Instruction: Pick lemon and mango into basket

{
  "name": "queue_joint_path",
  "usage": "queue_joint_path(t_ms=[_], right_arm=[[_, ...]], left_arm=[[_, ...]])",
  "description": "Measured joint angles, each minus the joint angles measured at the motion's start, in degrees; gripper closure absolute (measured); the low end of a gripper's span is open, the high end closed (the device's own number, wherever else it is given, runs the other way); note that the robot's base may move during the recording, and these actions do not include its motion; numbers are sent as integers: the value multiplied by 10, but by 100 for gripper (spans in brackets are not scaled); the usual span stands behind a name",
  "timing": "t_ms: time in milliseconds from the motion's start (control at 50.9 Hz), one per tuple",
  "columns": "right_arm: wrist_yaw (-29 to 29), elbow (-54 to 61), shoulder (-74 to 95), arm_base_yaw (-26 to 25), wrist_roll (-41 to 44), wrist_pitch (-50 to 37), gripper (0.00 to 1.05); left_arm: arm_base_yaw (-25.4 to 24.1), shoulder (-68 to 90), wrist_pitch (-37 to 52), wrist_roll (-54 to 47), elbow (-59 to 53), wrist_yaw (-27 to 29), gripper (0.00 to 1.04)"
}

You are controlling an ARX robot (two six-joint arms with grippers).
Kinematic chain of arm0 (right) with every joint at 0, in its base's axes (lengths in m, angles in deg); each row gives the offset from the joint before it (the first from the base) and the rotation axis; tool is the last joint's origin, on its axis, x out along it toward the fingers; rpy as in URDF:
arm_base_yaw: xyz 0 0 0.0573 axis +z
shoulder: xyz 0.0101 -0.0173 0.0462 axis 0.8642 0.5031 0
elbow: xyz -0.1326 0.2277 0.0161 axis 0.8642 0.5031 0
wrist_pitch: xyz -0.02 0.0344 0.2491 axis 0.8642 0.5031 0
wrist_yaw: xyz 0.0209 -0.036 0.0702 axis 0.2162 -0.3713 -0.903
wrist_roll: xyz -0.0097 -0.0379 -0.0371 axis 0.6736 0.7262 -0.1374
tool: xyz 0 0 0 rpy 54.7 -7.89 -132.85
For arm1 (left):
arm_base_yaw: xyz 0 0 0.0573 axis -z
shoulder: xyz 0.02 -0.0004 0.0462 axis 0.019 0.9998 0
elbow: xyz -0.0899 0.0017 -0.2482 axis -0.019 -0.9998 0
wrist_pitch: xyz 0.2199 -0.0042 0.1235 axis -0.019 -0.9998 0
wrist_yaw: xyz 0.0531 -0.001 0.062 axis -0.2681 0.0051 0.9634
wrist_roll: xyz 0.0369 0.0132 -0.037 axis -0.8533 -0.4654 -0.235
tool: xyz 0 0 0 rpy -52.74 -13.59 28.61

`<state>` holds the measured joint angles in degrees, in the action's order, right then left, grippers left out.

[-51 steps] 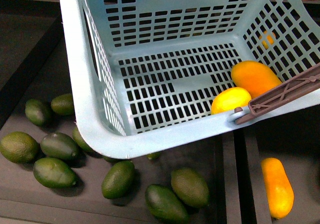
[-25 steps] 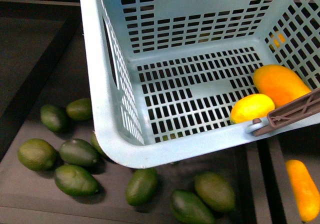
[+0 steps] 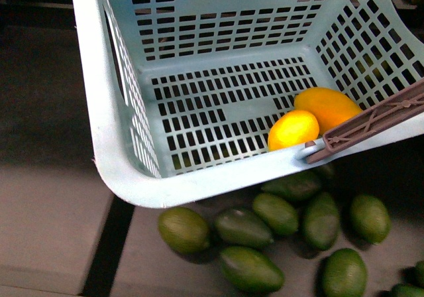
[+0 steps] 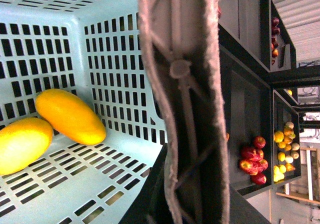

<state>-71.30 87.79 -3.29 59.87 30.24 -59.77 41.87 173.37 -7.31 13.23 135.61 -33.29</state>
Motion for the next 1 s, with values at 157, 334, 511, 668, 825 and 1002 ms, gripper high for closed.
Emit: queue_joint_path(t_ms=[157,334,511,668,825,1002], right_arm=[[1,0,0,0,0,0,9],[1,0,0,0,0,0,9],[1,0,0,0,0,0,9],[-4,0,0,0,0,0,9],[-3,0,0,-1,0,0,9],[-2,0,0,-1,0,0,9]], left_arm=[[0,0,0,2,0,-6,99],[0,0,0,2,0,-6,99],[0,0,0,1,0,-4,99],[-2,0,0,1,0,-2,99],[-8,0,0,-5,0,13,99],[-4,0,1,-1,0,3,99]])
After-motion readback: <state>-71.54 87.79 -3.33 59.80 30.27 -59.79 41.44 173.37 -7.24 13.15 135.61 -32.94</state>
